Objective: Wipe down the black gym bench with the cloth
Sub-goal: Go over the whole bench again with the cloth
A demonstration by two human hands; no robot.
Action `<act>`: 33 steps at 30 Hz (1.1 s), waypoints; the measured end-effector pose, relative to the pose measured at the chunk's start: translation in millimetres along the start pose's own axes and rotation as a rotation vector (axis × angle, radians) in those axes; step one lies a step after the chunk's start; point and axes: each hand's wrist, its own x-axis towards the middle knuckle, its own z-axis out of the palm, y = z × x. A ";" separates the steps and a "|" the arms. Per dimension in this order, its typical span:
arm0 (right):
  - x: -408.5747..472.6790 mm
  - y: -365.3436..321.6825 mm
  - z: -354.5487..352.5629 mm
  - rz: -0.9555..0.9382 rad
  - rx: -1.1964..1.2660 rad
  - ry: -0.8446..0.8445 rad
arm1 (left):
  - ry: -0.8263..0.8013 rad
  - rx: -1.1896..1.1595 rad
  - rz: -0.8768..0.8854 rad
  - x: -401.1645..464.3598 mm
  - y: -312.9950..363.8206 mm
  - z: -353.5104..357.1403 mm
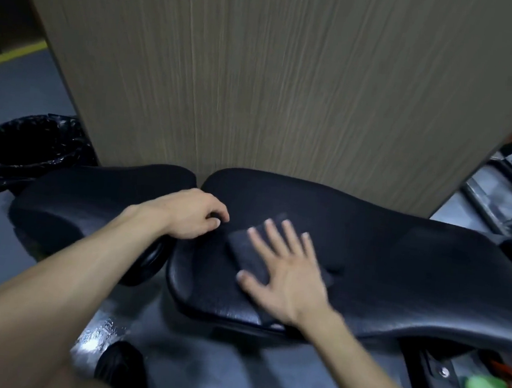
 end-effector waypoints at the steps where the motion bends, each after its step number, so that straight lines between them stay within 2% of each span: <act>1: -18.5 -15.1 5.1 -0.083 0.007 0.029 | 0.001 0.012 0.017 1.0 6.5 1.0; 3: -44.9 -12.7 7.8 -0.169 -0.007 0.049 | -0.017 0.028 0.062 2.7 20.1 4.8; 5: -60.1 30.6 2.7 -0.138 -0.017 0.058 | -0.045 0.058 0.093 3.4 30.5 10.5; 7: -73.0 93.9 -7.5 0.098 -0.026 0.077 | -0.059 0.096 0.094 2.2 34.5 15.6; 9: -88.8 156.4 -22.9 0.431 -0.044 0.075 | -0.067 0.116 0.083 0.0 35.8 19.8; 10: -95.4 175.2 -28.4 0.575 -0.052 0.059 | -0.073 0.127 0.079 -1.1 36.4 21.5; 12: -99.2 175.7 -30.1 0.719 -0.057 0.047 | -0.085 0.147 0.067 -1.7 41.0 21.1; 14: -97.9 136.4 -18.3 0.675 -0.077 0.094 | -0.100 0.177 0.048 1.0 49.9 16.6; 18: -104.2 35.0 7.0 0.245 -0.020 0.200 | -0.142 0.207 -0.013 10.5 62.1 6.3; 21: -114.3 44.9 5.0 0.091 0.011 0.177 | -0.197 0.156 -0.043 11.6 63.2 3.1; 23: -122.1 86.0 -2.4 0.147 0.005 0.152 | -0.234 0.089 -0.071 3.5 57.9 3.5; 27: -135.9 181.3 -28.9 0.604 -0.037 0.057 | -0.276 -0.067 -0.087 -10.7 42.2 16.5; 29: -132.3 194.1 -37.8 0.759 0.017 0.014 | -0.242 -0.101 -0.069 -13.4 37.6 25.3; 31: -115.5 174.5 -33.9 0.745 -0.023 0.019 | -0.178 -0.100 -0.053 -13.0 35.1 29.8; 33: -96.9 133.6 -26.0 0.547 -0.039 0.068 | -0.099 -0.076 -0.025 -8.9 33.9 30.0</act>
